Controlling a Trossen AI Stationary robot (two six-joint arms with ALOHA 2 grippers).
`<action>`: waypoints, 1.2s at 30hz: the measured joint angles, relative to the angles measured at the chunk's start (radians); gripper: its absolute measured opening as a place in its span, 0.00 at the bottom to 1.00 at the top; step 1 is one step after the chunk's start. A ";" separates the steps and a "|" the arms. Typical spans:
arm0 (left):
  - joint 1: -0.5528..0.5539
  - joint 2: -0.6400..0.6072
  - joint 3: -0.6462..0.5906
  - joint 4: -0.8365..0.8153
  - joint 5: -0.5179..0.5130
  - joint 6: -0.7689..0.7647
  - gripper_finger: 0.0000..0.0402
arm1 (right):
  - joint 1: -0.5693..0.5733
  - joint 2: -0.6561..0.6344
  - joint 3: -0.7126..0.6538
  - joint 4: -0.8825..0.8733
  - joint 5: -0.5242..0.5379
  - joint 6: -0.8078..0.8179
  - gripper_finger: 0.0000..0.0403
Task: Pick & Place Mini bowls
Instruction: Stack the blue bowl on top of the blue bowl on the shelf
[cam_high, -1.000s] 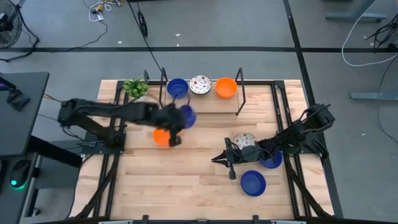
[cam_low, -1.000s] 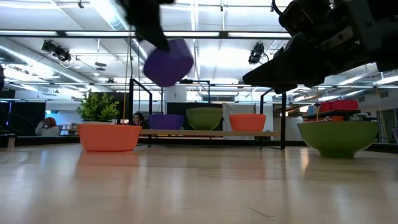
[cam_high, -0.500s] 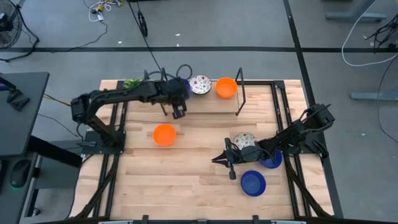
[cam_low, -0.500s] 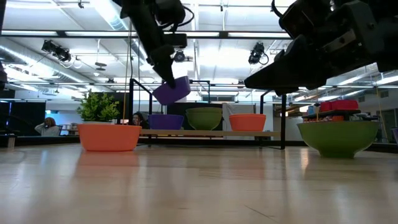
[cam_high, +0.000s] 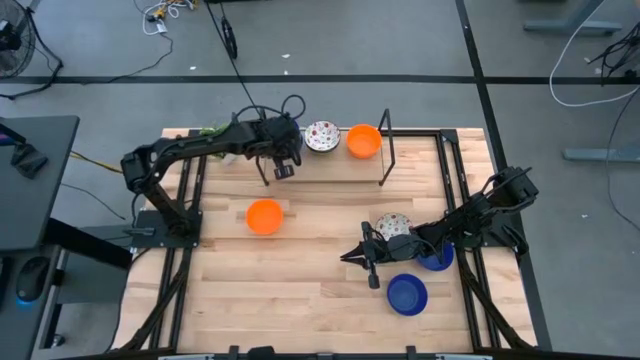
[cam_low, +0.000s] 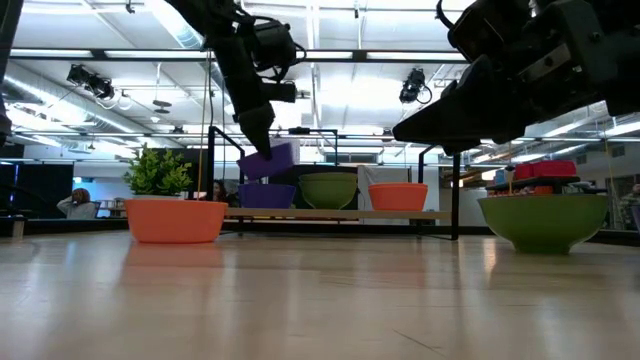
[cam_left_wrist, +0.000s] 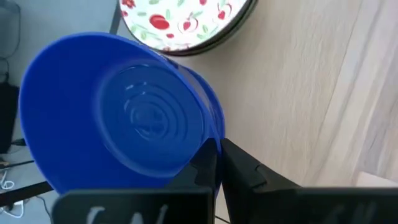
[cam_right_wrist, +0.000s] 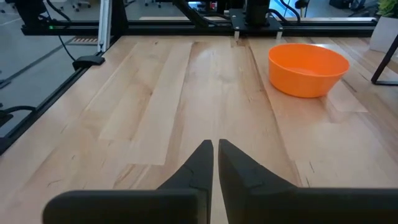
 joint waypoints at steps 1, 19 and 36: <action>0.004 0.005 0.000 -0.002 0.001 0.000 0.04 | 0.000 0.000 0.000 0.000 0.000 0.000 0.07; 0.015 0.042 0.000 0.001 0.007 -0.012 0.06 | 0.000 0.000 0.000 -0.006 0.000 0.000 0.07; 0.028 0.094 0.000 0.003 -0.020 -0.012 0.06 | 0.000 0.000 -0.001 -0.006 0.000 0.000 0.07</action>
